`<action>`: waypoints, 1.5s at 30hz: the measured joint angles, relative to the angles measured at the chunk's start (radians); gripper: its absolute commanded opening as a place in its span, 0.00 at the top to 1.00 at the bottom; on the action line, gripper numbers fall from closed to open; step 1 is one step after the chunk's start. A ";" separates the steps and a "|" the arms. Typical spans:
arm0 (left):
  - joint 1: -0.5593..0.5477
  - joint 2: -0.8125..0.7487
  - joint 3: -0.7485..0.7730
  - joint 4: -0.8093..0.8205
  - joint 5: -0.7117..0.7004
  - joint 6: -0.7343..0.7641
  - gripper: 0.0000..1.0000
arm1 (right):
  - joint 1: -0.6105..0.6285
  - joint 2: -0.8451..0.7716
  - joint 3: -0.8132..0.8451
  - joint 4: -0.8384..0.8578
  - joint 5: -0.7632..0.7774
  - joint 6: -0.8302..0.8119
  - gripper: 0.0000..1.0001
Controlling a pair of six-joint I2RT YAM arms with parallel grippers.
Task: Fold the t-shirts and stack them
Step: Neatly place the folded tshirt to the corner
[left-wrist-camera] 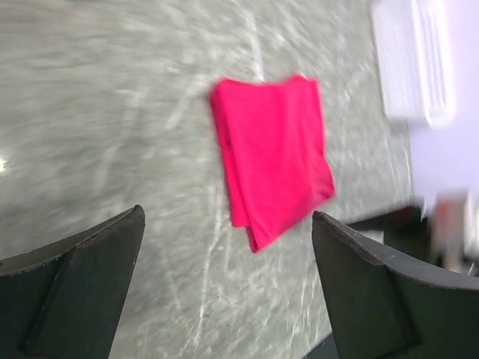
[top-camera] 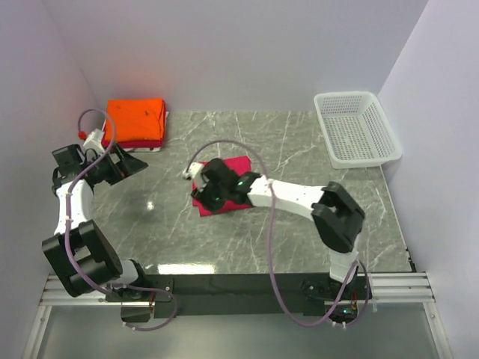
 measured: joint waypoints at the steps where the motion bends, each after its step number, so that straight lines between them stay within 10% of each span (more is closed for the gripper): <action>1: 0.020 -0.008 -0.003 -0.001 -0.018 -0.015 0.01 | 0.034 0.029 0.023 0.000 0.045 -0.020 0.50; 16: 0.054 -0.003 -0.050 -0.064 -0.210 -0.076 0.00 | 0.162 0.277 0.144 -0.023 0.274 -0.111 0.60; 22: 0.052 -0.001 -0.075 -0.030 -0.216 -0.096 0.05 | 0.134 0.296 0.168 -0.015 0.260 -0.110 1.00; 45: -0.414 0.278 -0.296 0.667 -0.235 -0.684 0.01 | -0.061 0.158 0.200 -0.016 -0.047 0.040 1.00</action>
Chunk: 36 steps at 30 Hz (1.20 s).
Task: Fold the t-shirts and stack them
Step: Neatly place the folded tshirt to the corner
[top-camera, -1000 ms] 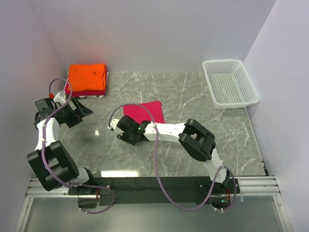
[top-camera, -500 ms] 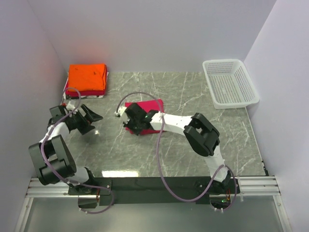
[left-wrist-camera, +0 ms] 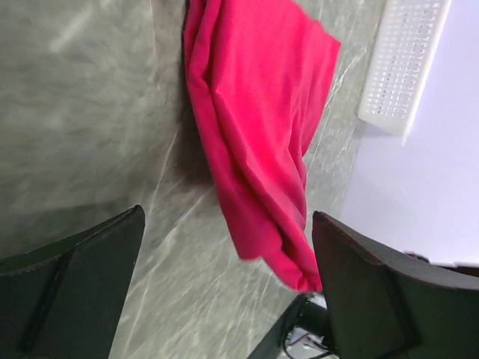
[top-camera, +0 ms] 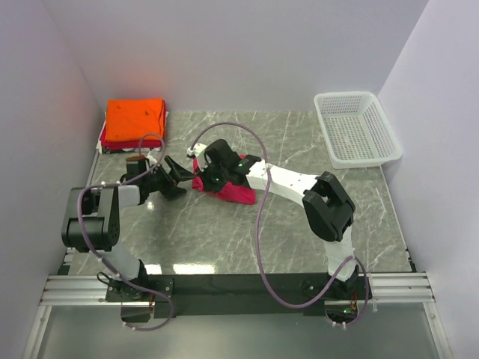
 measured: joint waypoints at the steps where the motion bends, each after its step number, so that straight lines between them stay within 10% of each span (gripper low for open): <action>1: -0.018 0.020 0.000 0.018 -0.008 -0.023 0.01 | -0.001 0.000 0.002 -0.003 -0.003 0.002 1.00; 11: -0.114 0.142 0.040 0.148 -0.063 -0.190 0.01 | -0.001 0.016 0.035 -0.003 -0.035 0.029 1.00; 17: -0.137 0.239 0.117 0.200 -0.102 -0.250 0.22 | -0.001 0.034 0.049 0.000 -0.043 0.050 1.00; 28: -0.175 0.336 0.235 0.215 -0.152 -0.274 0.30 | -0.004 0.039 0.056 0.029 -0.038 0.107 1.00; 34: -0.182 0.372 0.272 0.167 -0.192 -0.230 0.72 | -0.005 0.064 0.082 0.043 -0.021 0.127 1.00; 36: -0.182 0.390 0.308 0.116 -0.198 -0.188 0.84 | -0.005 0.069 0.085 0.041 -0.016 0.131 0.82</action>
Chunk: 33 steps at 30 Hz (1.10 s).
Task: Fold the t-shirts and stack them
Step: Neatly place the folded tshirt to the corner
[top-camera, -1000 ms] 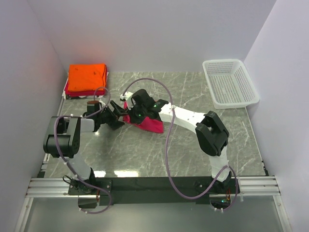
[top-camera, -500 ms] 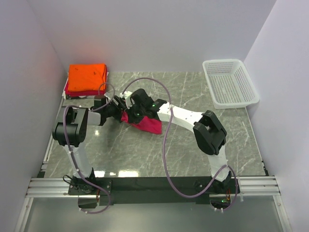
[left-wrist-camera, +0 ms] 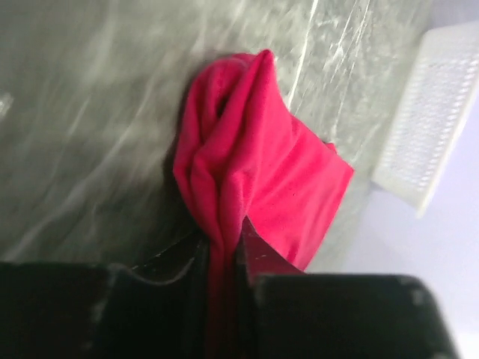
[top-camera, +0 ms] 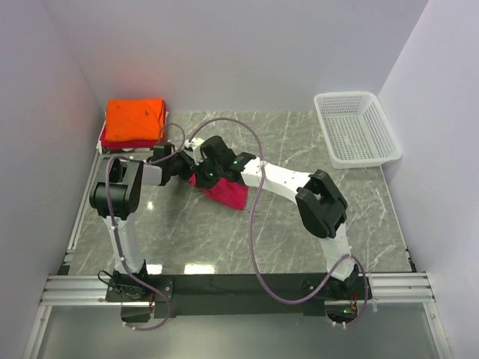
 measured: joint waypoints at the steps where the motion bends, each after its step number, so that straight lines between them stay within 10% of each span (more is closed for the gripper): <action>1: -0.001 0.009 0.029 -0.033 -0.005 0.029 0.85 | -0.001 0.003 0.007 -0.008 0.005 0.003 0.74; 5: -0.012 0.023 0.177 -0.214 -0.080 0.200 0.86 | -0.014 0.002 0.035 -0.042 0.010 0.013 0.38; 18: 0.008 0.066 0.627 -0.577 -0.363 0.703 0.93 | -0.290 -0.190 -0.099 -0.134 0.028 -0.015 0.35; 33: 0.090 0.309 1.179 -0.688 -0.470 0.882 0.92 | -0.303 -0.205 -0.132 -0.158 0.037 -0.034 0.36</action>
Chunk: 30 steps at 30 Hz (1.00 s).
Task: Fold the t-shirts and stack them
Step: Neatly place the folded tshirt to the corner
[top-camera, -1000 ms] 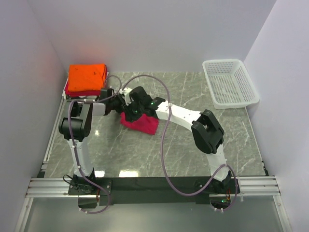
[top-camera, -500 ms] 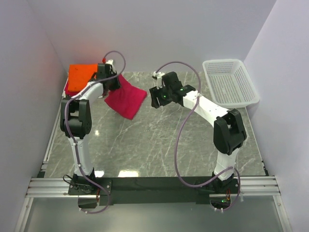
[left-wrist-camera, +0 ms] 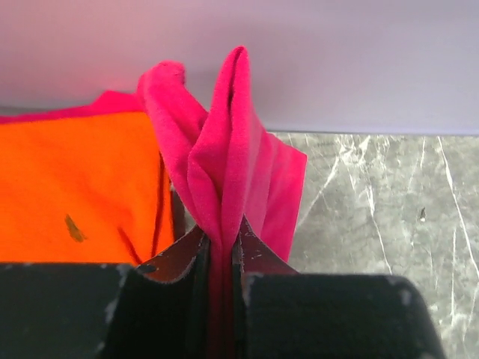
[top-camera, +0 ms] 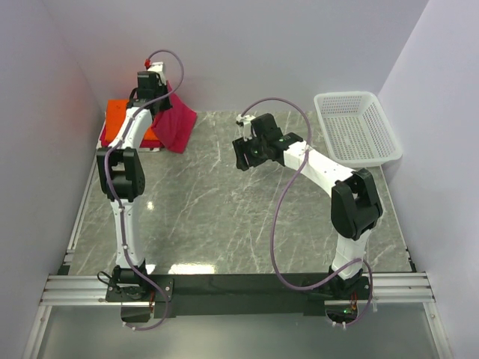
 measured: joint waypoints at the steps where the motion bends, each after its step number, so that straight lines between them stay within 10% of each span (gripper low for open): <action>1: 0.000 0.008 0.019 -0.007 -0.005 0.008 0.92 | 0.000 0.000 0.000 -0.001 0.000 -0.001 0.36; 30: 0.023 -0.113 0.126 -0.074 0.020 0.109 0.93 | 0.000 0.053 0.013 -0.029 -0.004 -0.002 0.37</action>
